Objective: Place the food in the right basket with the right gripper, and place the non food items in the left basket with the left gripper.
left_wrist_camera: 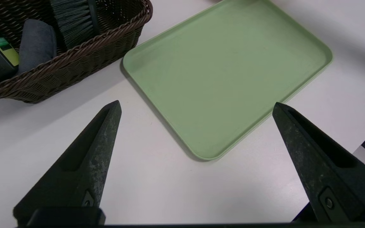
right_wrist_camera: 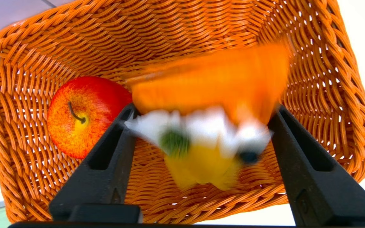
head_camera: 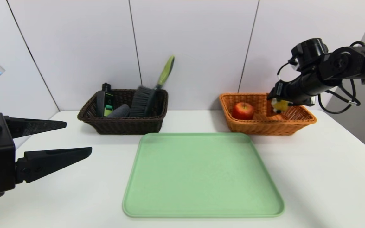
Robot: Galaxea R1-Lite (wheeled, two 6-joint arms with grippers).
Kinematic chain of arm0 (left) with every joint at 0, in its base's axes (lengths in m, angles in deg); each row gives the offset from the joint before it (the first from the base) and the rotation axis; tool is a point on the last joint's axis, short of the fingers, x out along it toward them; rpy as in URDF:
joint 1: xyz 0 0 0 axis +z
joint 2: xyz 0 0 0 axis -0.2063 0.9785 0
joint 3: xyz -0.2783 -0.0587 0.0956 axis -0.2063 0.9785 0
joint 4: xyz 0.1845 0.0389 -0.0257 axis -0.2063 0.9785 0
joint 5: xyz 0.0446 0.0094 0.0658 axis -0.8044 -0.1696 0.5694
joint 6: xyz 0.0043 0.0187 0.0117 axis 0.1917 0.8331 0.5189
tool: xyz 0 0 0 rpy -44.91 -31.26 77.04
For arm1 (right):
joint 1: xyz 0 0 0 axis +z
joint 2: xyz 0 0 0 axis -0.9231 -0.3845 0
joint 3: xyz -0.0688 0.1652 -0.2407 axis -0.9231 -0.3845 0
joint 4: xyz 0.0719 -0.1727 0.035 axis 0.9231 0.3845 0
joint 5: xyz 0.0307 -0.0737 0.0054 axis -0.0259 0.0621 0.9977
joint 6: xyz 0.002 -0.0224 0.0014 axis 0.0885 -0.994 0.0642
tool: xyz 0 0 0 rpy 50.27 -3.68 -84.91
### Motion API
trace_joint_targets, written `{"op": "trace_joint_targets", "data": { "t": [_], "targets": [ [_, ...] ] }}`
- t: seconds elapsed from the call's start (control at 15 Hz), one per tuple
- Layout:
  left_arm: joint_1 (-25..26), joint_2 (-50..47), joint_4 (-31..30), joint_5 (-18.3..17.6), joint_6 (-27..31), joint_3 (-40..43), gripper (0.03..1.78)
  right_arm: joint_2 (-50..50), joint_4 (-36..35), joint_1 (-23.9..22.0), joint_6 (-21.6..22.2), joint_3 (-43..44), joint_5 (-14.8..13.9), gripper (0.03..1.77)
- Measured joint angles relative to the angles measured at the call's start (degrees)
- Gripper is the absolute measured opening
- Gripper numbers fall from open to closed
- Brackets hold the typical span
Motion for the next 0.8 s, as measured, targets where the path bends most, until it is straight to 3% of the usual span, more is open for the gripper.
{"op": "trace_joint_targets", "data": {
  "t": [0.4,0.8],
  "targets": [
    [0.0,0.4,-0.8,0.3,-0.1,0.0,1.69,0.3,-0.1,0.0,-0.1,0.8,0.0,1.54],
    [0.0,0.2,-1.5,0.8,-0.3,0.0,1.69,5.3,1.5,0.9,0.1,0.7,0.8,1.63]
  ]
}}
